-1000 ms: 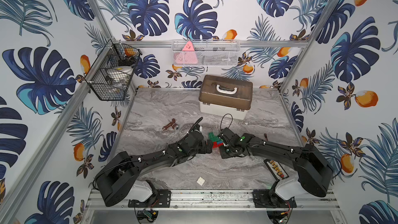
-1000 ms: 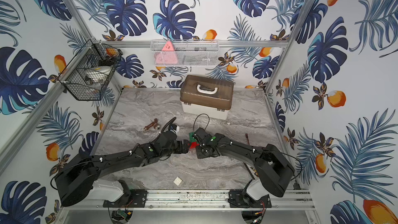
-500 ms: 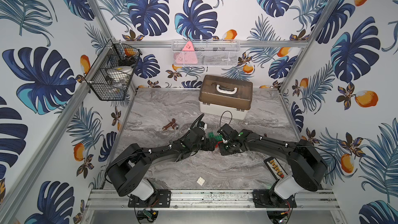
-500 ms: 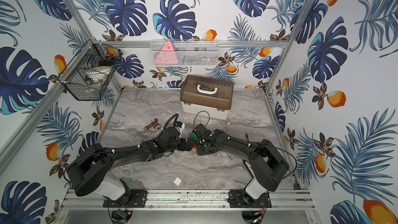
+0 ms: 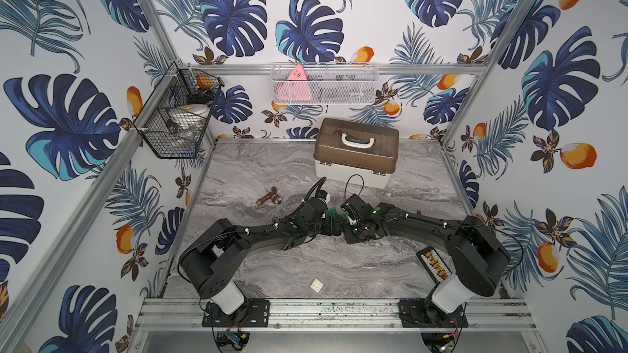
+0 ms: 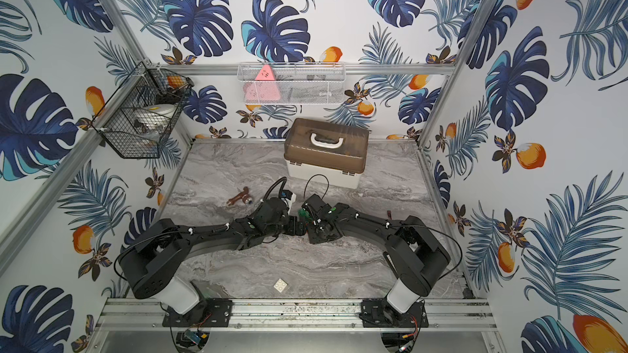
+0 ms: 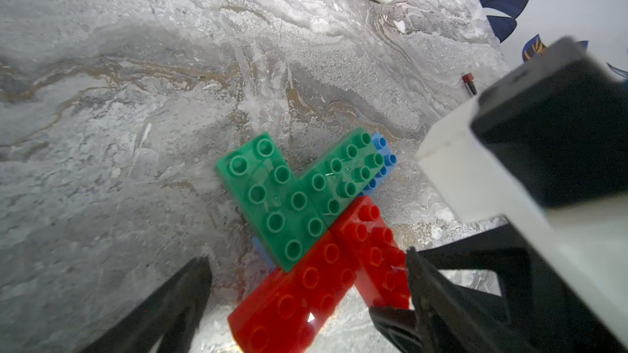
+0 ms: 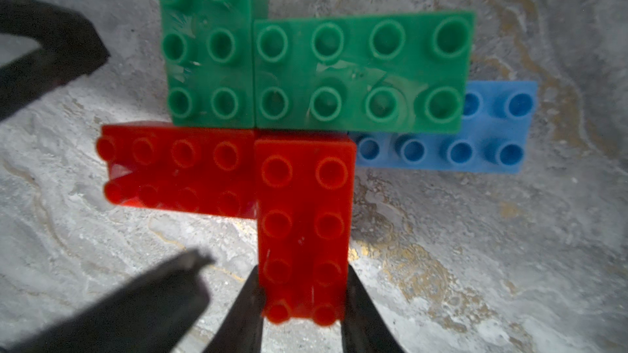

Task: Assemble a small pinwheel with lego
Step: Assemble the lego brick with the lego brick.

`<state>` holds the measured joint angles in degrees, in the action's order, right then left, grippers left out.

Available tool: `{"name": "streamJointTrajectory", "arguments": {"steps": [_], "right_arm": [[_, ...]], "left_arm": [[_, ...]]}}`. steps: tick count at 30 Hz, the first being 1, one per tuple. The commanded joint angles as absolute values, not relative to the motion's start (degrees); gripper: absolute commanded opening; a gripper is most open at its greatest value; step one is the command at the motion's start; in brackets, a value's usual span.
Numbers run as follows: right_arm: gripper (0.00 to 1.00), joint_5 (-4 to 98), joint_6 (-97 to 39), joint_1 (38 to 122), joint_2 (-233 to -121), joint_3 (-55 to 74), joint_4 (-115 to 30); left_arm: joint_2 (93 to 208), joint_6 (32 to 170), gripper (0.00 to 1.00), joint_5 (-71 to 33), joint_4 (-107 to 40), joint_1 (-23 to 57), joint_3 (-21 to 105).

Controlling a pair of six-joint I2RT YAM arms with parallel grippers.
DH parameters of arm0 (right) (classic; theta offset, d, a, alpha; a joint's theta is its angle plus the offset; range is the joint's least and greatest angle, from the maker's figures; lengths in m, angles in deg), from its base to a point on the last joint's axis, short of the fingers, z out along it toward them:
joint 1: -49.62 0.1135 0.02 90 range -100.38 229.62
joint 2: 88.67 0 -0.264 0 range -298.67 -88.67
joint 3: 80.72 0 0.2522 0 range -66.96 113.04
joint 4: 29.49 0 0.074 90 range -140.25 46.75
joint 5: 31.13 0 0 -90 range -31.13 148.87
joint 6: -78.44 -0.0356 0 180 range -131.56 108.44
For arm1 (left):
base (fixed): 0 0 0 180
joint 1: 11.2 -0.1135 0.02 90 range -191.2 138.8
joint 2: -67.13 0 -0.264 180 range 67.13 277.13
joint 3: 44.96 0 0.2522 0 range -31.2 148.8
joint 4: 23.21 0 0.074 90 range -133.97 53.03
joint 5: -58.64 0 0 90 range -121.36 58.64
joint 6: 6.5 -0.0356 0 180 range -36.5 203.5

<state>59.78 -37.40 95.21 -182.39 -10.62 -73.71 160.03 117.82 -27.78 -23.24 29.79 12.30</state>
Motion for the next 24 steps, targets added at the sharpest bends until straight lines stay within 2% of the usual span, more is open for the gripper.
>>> {"name": "streamJointTrajectory", "arguments": {"steps": [1, 8, 10, 24], "right_arm": [[0.26, 58.9, -36.3, 95.2, -182.2, -9.8, -73.8], [0.26, 57.2, -35.8, 95.0, -183.9, -9.9, -73.3], [0.26, 57.2, -35.7, 95.0, -183.8, -9.8, -73.4], [0.26, 56.5, -35.7, 94.4, -184.3, -9.0, -74.0]], "left_arm": [[160.6, 116.2, 0.94, -29.0, -23.5, 29.5, 12.3], [164.3, 115.8, 0.92, -28.0, -24.6, 28.8, 13.8], [164.7, 116.3, 0.88, -28.5, -24.8, 28.4, 13.4], [164.0, 121.2, 0.93, -21.4, -12.7, 25.4, 10.1]]}}
